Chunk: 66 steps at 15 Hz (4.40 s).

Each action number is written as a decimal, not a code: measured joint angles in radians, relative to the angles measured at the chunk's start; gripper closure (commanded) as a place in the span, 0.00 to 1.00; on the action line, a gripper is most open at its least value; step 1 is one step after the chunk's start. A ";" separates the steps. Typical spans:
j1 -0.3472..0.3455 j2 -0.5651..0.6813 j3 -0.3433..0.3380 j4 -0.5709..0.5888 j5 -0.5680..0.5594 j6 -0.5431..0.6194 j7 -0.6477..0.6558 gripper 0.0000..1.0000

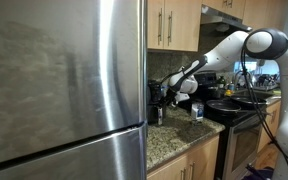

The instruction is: Close the drawer of the air fryer

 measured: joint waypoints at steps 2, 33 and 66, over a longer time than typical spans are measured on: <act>-0.002 0.031 -0.007 0.007 -0.012 0.132 -0.033 0.00; 0.026 0.050 -0.132 0.033 -0.244 0.073 0.498 0.00; -0.060 0.271 -0.086 0.168 -0.159 0.050 0.400 0.00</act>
